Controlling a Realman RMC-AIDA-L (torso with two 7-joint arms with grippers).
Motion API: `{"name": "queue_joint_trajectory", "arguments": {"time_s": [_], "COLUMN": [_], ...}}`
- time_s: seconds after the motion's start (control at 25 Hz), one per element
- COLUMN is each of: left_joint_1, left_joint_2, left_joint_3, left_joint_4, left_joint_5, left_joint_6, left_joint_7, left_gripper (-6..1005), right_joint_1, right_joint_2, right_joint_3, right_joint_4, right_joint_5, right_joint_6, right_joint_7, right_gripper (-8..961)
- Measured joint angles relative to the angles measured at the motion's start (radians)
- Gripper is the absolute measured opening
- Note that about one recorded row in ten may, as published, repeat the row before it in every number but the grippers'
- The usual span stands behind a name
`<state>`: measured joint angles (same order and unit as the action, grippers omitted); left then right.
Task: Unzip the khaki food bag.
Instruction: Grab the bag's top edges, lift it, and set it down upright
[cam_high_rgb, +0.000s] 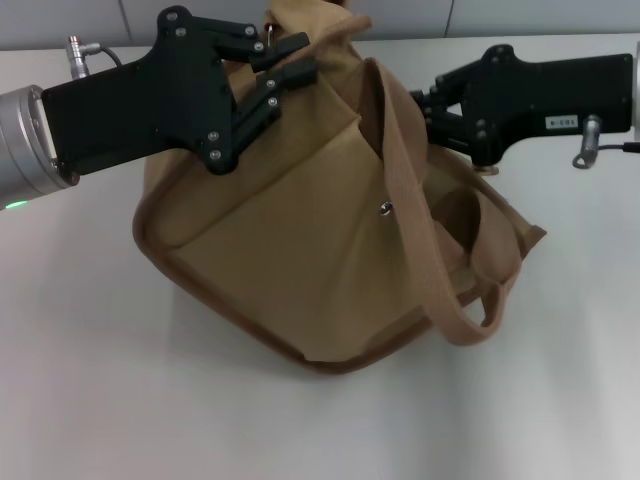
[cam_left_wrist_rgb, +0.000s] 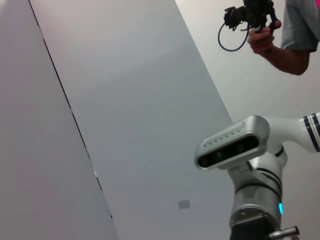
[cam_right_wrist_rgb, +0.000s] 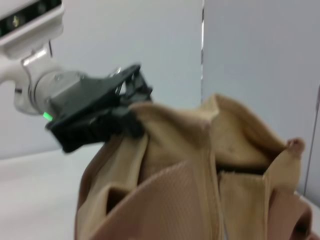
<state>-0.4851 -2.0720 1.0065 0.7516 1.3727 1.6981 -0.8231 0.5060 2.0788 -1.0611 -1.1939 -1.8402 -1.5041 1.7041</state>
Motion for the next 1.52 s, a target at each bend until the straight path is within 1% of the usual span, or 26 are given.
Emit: {"name": "queue_joint_trajectory", "arguments": {"time_s": [0.16, 0.36, 0.4, 0.56, 0.72, 0.8, 0.96, 1.0, 1.04, 1.2, 1.24, 1.4, 1.52], "left_joint_1": [-0.001, 0.0, 0.001, 0.002, 0.002, -0.001, -0.003, -0.003, -0.003, -0.003, -0.003, -0.004, -0.004], "left_joint_2": [0.0, 0.0, 0.0, 0.0, 0.0, 0.0, 0.0, 0.0, 0.0, 0.0, 0.0, 0.0, 0.0], "left_joint_3": [0.004, 0.004, 0.003, -0.001, 0.001, 0.004, 0.005, 0.005, 0.005, 0.006, 0.006, 0.006, 0.006], "left_joint_4": [0.0, 0.0, 0.0, 0.0, 0.0, 0.0, 0.0, 0.0, 0.0, 0.0, 0.0, 0.0, 0.0], "left_joint_5": [0.0, 0.0, 0.0, 0.0, 0.0, 0.0, 0.0, 0.0, 0.0, 0.0, 0.0, 0.0, 0.0], "left_joint_6": [0.0, 0.0, 0.0, 0.001, 0.002, 0.002, 0.004, 0.006, 0.006, 0.011, 0.011, 0.015, 0.016], "left_joint_7": [0.007, 0.008, 0.008, 0.008, 0.009, 0.009, 0.009, 0.009, 0.009, 0.009, 0.009, 0.009, 0.009], "left_gripper": [84, 84, 84, 84, 84, 84, 84, 84, 84, 84, 84, 84, 84], "right_joint_1": [0.017, 0.048, 0.063, 0.084, 0.095, 0.117, 0.129, 0.13, 0.13, 0.134, 0.134, 0.138, 0.138], "right_joint_2": [0.0, 0.001, 0.0, -0.001, -0.001, 0.0, 0.003, 0.003, 0.003, 0.005, 0.005, 0.006, 0.006], "right_joint_3": [-0.012, -0.063, -0.069, -0.08, -0.094, -0.097, -0.126, -0.162, -0.162, -0.251, -0.251, -0.306, -0.32], "right_joint_4": [0.011, 0.018, 0.026, 0.04, 0.044, 0.054, 0.062, 0.063, 0.063, 0.063, 0.063, 0.057, 0.054], "right_joint_5": [0.005, -0.013, -0.024, -0.03, -0.032, -0.05, -0.066, -0.064, -0.064, -0.06, -0.06, -0.065, -0.066], "right_joint_6": [0.017, 0.047, 0.051, 0.04, 0.04, 0.04, 0.067, 0.106, 0.106, 0.191, 0.191, 0.269, 0.288], "right_joint_7": [-0.002, -0.003, -0.003, 0.0, 0.003, 0.014, 0.021, 0.021, 0.021, 0.031, 0.031, 0.062, 0.065], "right_gripper": [123, 148, 185, 335, 393, 422, 423, 423, 424, 430, 431, 436, 338]}}
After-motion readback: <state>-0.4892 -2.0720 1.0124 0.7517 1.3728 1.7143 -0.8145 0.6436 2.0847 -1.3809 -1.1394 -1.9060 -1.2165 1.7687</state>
